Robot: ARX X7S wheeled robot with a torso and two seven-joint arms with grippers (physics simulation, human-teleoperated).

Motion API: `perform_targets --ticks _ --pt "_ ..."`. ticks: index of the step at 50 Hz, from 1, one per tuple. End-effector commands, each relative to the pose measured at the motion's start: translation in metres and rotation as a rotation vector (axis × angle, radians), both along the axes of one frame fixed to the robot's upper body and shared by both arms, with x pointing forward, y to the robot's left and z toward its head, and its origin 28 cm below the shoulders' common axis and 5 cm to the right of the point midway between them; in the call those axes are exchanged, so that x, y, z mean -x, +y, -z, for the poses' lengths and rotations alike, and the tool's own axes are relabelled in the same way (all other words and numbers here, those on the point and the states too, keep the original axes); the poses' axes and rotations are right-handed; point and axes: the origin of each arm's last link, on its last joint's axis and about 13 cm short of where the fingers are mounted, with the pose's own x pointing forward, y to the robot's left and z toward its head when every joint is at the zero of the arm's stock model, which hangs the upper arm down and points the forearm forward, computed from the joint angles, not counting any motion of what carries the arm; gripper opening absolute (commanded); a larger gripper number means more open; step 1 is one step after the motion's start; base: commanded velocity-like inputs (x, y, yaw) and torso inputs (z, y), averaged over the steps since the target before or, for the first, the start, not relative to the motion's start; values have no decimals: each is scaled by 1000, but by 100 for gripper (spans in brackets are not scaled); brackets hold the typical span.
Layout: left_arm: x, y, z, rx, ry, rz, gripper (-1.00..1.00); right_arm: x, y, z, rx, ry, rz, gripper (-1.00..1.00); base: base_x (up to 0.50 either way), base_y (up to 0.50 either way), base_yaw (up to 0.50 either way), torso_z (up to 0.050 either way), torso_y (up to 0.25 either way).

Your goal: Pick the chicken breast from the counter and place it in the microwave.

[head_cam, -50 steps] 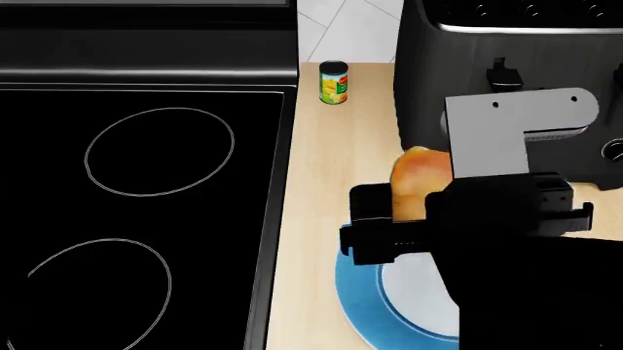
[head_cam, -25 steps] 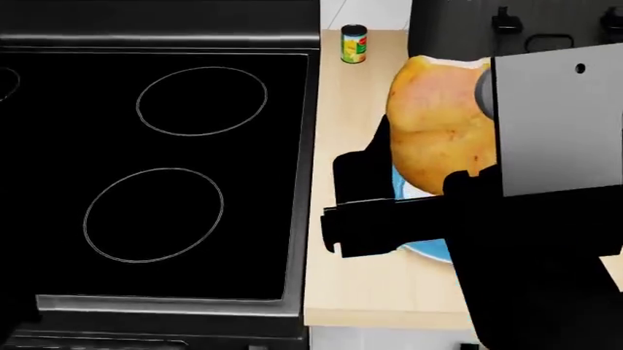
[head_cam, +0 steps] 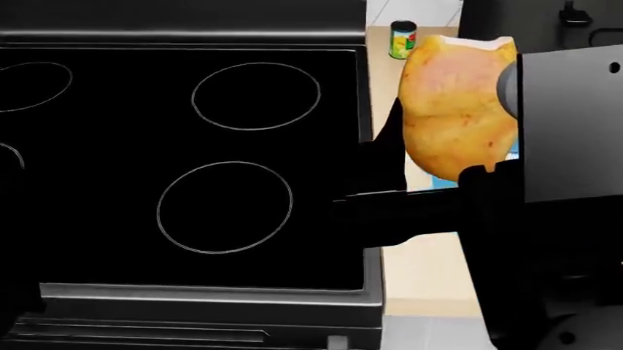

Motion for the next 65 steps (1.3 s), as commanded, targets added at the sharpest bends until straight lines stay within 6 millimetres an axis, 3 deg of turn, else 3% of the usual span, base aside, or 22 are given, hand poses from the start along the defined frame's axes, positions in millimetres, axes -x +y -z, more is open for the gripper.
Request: perform_targets --ticks 1,65 --pt "-1 -1 0 -3 -1 3 100 0 -2 0 10 -26 5 -100 86 500 0 0 0" --pt "0 -3 0 14 0 5 100 1 2 0 41 -17 -39 -100 38 500 0 0 0"
